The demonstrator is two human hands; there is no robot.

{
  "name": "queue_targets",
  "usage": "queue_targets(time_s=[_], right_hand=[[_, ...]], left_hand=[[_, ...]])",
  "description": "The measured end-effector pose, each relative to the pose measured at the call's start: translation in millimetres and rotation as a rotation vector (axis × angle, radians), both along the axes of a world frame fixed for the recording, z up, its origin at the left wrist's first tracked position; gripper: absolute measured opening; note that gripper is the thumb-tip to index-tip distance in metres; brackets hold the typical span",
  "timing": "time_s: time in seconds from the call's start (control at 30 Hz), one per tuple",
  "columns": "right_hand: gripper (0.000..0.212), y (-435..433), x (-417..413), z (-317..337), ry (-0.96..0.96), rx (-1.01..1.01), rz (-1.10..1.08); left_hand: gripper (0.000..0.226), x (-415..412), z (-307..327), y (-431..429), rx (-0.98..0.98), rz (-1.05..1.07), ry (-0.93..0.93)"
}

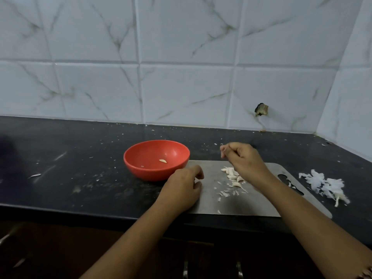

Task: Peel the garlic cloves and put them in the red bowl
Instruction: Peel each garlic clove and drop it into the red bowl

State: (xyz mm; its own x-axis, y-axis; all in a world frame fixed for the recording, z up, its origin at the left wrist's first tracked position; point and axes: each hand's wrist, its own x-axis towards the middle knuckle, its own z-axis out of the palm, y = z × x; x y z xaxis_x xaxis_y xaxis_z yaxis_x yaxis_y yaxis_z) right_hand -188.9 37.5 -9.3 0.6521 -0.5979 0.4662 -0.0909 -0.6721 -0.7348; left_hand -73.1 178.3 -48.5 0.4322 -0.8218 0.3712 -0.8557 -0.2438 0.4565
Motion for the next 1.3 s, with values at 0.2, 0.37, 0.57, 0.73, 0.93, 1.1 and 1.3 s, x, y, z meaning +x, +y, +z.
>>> queue_targets(time_s=[0.2, 0.37, 0.57, 0.73, 0.93, 1.1, 1.3], right_hand=[[0.04, -1, 23, 19, 0.09, 0.051, 0.048], [0.027, -5, 3, 0, 0.185, 0.283, 0.26], [0.009, -9, -12, -18, 0.118, 0.287, 0.288], [0.009, -7, -14, -30, -0.011, 0.234, 0.222], [0.017, -1, -11, -36, -0.144, 0.313, 0.225], [0.019, 2, -12, -37, -0.173, 0.132, 0.14], [0.027, 2, -11, -39, -0.033, -0.006, 0.057]], left_hand=[[0.018, -5, -2, 4, -0.028, -0.009, -0.172], [0.026, -1, -6, -1, -0.078, -0.003, -0.111], [0.037, -1, 3, -24, -0.098, -0.048, -0.182], [0.012, -4, 7, -27, -0.063, -0.079, -0.465], [0.018, -4, -1, -29, -0.104, -0.136, -0.466], [0.015, -8, 0, -35, -0.145, -0.063, -0.466], [0.008, -8, 5, -43, -0.138, -0.067, -0.473]])
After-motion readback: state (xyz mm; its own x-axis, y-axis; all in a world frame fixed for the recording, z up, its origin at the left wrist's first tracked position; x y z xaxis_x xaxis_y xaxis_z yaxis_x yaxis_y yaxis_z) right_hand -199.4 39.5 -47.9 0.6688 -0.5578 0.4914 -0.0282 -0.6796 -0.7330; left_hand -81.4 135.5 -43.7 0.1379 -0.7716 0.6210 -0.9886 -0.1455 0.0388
